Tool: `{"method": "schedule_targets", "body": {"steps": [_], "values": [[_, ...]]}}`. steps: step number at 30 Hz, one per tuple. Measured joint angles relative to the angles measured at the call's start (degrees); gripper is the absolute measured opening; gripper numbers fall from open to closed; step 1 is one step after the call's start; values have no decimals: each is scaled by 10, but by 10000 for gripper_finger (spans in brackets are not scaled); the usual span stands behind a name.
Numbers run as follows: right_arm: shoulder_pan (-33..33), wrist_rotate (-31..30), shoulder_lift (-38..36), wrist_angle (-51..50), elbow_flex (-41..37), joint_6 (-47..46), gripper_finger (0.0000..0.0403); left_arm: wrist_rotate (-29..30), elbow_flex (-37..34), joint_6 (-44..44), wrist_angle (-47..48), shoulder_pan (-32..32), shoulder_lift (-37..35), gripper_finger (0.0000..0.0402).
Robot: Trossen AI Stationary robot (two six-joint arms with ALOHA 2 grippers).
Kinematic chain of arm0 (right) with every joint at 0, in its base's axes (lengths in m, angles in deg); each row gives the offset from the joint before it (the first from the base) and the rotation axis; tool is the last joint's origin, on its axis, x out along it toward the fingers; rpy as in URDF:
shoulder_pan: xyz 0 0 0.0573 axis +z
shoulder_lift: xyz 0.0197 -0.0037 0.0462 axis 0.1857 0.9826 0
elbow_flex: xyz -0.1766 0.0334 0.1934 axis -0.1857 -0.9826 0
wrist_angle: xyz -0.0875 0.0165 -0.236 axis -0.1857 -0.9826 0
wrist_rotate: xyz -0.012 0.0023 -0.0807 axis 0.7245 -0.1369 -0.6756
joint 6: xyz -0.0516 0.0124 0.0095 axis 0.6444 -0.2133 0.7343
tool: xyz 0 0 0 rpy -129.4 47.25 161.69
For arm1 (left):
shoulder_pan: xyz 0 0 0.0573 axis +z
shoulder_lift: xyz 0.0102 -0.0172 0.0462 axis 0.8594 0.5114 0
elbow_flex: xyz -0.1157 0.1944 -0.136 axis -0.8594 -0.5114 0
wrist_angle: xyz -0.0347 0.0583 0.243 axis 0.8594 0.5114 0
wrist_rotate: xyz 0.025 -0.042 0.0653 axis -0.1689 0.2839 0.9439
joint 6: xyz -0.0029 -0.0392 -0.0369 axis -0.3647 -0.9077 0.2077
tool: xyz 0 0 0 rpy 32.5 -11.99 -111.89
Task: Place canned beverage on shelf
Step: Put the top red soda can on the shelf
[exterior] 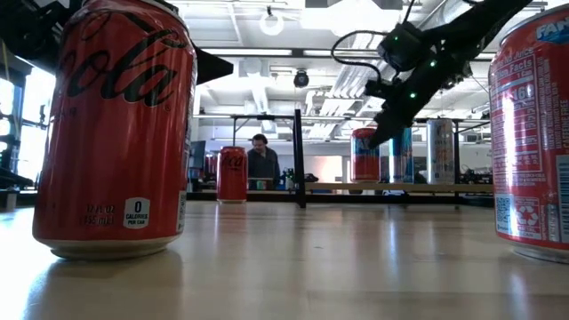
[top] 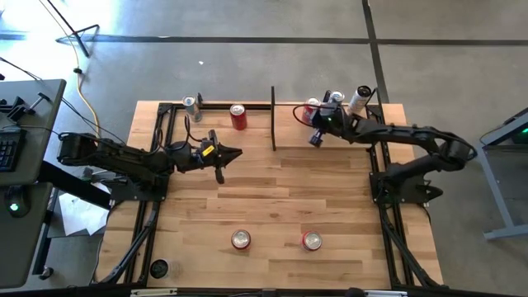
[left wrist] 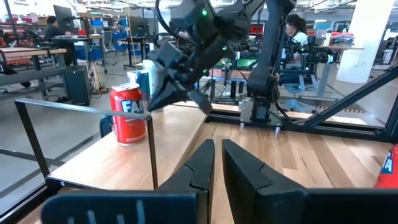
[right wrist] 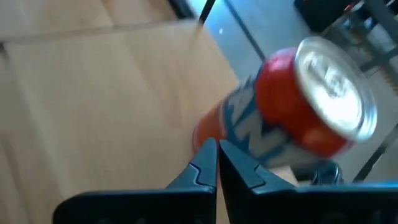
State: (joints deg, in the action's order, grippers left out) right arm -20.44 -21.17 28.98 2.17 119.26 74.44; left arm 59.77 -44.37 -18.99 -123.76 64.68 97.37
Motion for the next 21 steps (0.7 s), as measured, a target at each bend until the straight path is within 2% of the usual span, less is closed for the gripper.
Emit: {"method": "schedule_targets", "body": {"steps": [4, 15, 21], "values": [[-12, -4, -3, -29, 0, -15, 0, 0, 0, 0, 0, 0, 0, 21], [-37, -20, 63, 65, 0, -2, 0, 0, 0, -1, 0, 0, 0, 21], [-36, -19, 71, 87, 0, -2, 0, 0, 0, -1, 1, 0, 0, 21]]}}
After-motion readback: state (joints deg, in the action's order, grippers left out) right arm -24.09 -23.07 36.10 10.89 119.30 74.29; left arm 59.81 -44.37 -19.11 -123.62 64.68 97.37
